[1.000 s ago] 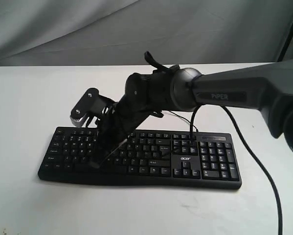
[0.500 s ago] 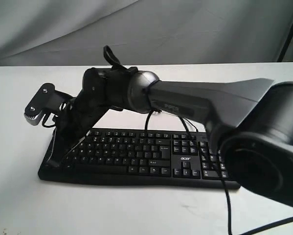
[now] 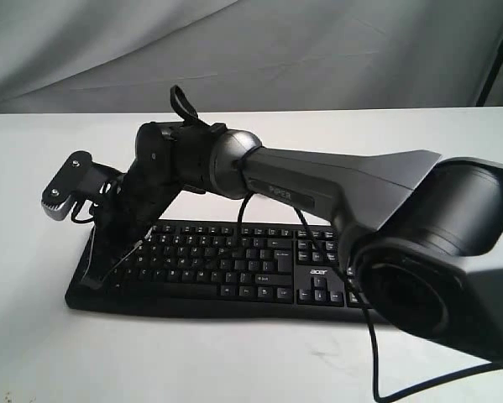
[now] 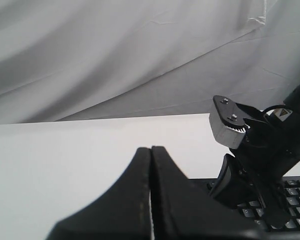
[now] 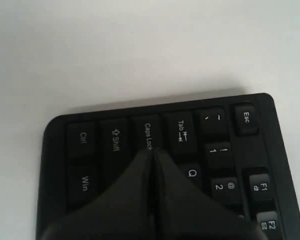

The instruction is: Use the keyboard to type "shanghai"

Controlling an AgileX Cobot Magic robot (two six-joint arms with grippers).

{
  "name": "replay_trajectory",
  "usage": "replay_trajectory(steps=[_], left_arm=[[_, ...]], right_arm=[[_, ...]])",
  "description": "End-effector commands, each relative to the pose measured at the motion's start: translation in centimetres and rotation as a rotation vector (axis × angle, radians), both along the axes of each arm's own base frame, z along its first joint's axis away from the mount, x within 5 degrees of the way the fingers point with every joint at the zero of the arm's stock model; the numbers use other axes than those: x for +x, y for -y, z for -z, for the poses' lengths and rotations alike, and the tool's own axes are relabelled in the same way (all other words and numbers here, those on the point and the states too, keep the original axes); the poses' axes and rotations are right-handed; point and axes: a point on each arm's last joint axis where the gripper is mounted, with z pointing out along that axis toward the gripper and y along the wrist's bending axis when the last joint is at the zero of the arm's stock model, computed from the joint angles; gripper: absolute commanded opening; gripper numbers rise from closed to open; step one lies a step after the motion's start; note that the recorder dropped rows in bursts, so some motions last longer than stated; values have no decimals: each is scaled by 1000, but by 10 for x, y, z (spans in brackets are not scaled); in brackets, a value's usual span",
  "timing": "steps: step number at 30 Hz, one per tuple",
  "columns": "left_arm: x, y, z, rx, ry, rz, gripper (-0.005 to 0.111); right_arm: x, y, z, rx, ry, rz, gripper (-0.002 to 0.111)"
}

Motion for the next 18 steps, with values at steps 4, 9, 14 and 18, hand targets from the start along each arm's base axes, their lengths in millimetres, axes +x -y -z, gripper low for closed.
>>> replay_trajectory(steps=[4,9,14,18], left_arm=[[0,0,0,-2,7,6,0],[0,0,0,-2,7,6,0],[0,0,0,-2,7,6,0],[0,0,0,-2,7,6,0]], right_arm=[[2,0,10,-12,-3,13,0],[2,1,2,-16,7,4,0],[2,6,-24,-29,63,-12,0],[7,21,-38,-87,39,-5,0]])
